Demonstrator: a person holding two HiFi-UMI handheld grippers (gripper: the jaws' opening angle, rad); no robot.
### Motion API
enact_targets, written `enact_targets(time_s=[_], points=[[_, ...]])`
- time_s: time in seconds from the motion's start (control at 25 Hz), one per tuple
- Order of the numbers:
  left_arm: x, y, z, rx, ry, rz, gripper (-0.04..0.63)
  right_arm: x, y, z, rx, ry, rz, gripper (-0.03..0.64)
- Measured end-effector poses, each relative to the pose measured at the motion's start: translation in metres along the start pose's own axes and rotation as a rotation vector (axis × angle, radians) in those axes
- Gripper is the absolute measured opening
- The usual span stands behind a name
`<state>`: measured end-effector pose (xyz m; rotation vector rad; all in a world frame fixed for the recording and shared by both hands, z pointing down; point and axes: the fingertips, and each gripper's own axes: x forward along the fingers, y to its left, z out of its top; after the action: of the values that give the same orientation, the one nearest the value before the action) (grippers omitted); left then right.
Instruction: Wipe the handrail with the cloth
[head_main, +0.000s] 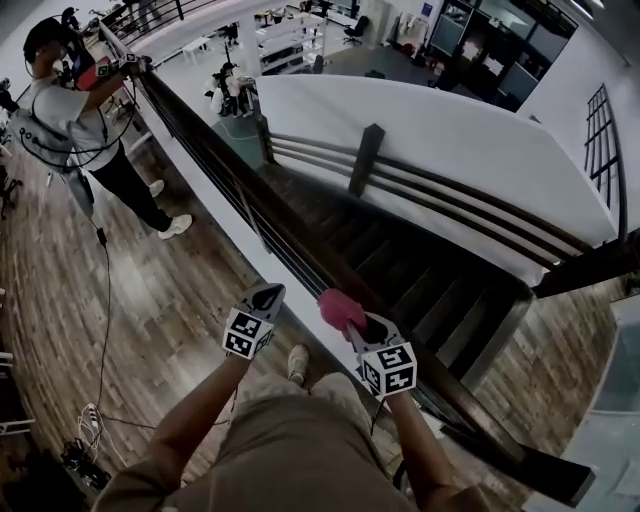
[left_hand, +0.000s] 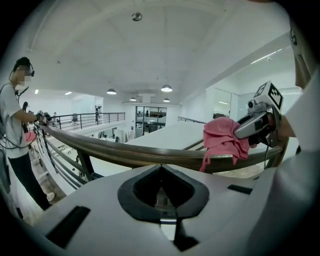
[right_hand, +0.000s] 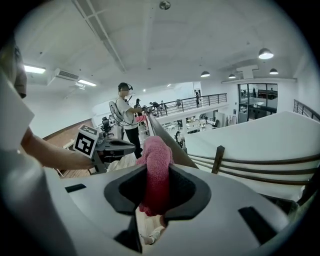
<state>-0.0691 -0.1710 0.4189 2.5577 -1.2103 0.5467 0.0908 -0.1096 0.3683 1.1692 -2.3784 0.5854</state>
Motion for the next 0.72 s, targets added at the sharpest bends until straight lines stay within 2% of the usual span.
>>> enact_targets(time_s=[0.16,0.28,0.4,0.56,0.72], points=[[-0.013,0.042,0.006,-0.05,-0.015,0.068,0.017,0.025,0.014,0.011,-0.013,0.012,0.022,0.104],[-0.028,0.055,0.009,-0.093,-0.019,0.078,0.017,0.04,0.024,0.02,-0.008,0.011,0.034,0.104],[-0.034,0.061,0.017,-0.069,-0.038,0.08,0.017,0.056,0.022,0.031,-0.028,-0.004,0.032,0.104],[-0.032,0.104,0.019,-0.081,-0.042,0.126,0.017,0.091,0.032,0.056,-0.054,-0.024,0.032,0.104],[-0.023,0.148,0.023,-0.076,-0.062,0.107,0.017,0.136,0.051,0.085,-0.127,-0.023,0.009,0.104]])
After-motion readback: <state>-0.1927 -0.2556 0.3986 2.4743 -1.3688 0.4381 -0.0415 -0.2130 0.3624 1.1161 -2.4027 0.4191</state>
